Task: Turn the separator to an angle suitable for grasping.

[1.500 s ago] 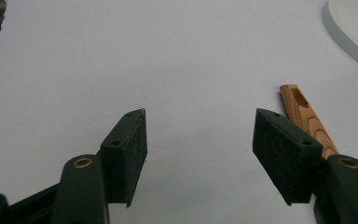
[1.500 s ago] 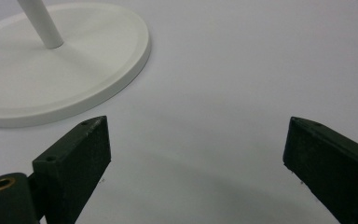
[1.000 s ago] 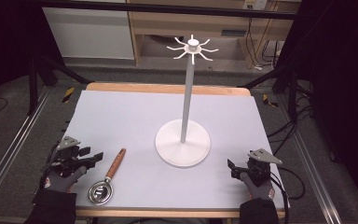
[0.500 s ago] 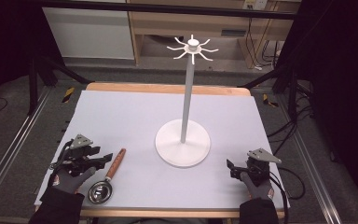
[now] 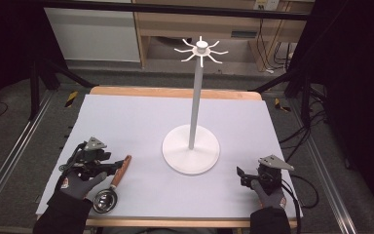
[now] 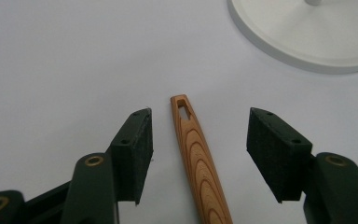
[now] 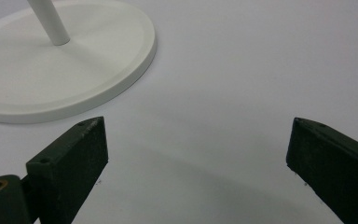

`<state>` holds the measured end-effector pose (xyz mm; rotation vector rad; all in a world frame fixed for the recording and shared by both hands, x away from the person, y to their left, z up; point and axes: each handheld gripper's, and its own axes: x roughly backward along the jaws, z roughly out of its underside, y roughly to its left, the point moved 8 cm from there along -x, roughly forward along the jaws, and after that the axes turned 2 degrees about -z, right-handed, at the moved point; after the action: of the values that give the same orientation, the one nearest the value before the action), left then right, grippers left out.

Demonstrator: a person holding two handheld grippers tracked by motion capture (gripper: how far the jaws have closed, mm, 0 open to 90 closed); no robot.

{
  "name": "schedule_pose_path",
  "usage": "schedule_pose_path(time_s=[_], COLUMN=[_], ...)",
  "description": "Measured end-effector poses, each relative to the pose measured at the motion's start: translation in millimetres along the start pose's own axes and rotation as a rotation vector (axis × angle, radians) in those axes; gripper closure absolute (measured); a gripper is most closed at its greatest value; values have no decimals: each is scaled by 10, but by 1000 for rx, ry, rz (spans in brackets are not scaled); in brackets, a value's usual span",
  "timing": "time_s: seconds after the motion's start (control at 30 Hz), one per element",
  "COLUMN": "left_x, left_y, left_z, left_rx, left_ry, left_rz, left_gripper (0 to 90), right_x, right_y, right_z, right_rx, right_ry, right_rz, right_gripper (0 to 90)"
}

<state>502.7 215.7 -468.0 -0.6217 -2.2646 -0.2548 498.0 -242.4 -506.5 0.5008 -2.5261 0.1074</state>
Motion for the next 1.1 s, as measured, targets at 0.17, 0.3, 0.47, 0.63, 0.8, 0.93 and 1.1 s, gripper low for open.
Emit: schedule_pose_path(time_s=[0.17,0.3,0.47,0.63,0.8,0.93,1.1], left_x=[-98,-214,-320,-357,-417,-454,-480], left_y=[-32,-71,-71,-68,-70,-57,-62], left_z=[12,41,99,122,168,210,234], left_rx=[-9,-31,-37,-25,-26,-20,-18], left_ry=[46,88,134,147,175,195,211], left_rz=[5,-3,-21,-20,-26,-28,-25], left_gripper=[433,463,478,485,503,512,542], right_x=[-12,-17,-21,-27,-44,-45,-49], right_y=[-4,0,5,10,19,19,15], right_z=[1,8,16,22,39,43,49], right_rx=[-3,1,-1,1,4,3,0], right_ry=[4,9,17,22,36,38,40], right_rz=[-1,-4,-7,-12,-20,-21,-24], right_gripper=[58,58,58,58,58,59,59])
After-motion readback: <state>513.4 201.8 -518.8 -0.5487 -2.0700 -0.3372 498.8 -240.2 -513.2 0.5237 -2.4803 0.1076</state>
